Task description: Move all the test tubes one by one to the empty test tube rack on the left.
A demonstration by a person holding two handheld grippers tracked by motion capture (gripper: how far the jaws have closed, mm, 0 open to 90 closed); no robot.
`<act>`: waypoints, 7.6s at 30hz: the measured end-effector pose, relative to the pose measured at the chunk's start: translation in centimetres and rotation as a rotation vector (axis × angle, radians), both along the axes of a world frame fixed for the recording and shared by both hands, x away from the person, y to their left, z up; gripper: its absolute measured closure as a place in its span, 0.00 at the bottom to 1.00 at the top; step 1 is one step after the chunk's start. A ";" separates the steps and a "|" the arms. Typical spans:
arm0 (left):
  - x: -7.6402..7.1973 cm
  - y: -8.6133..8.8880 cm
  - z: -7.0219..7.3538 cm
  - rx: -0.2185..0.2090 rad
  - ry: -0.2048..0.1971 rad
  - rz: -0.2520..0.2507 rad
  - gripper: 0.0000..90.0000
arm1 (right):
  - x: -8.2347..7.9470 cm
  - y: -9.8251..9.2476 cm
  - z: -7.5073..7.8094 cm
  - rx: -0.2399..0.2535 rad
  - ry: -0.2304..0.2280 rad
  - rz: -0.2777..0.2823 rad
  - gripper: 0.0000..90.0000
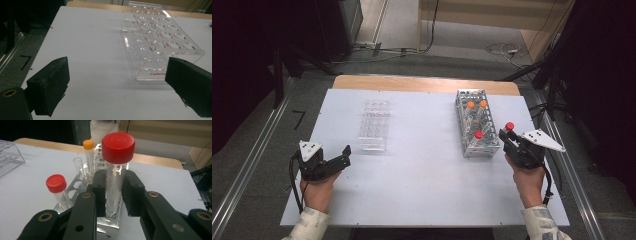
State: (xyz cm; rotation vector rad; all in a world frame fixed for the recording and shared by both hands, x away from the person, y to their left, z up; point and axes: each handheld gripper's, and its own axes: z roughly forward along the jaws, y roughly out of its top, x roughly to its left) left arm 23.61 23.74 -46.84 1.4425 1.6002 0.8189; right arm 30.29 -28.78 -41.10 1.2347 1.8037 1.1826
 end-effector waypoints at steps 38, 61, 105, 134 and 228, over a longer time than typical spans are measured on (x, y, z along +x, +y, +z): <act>-0.8 -2.1 0.6 0.041 -0.019 -0.105 0.06 | -5.5 6.5 -2.5 -0.021 0.092 0.299 0.79; -1.1 -5.0 1.6 -0.015 -0.029 -0.207 0.08 | -3.6 13.3 -3.4 -0.070 0.118 0.410 0.79; 0.3 -13.3 4.9 0.029 -0.110 -0.563 0.66 | -3.1 22.3 -3.4 -0.090 0.104 0.572 0.79; 1.5 -13.1 5.5 0.035 -0.103 -0.576 0.78 | -2.5 20.3 -2.7 -0.071 0.114 0.576 0.49; 8.5 -7.5 7.0 0.081 -0.098 -0.309 0.78 | -4.0 11.2 -3.3 -0.053 0.152 0.430 0.28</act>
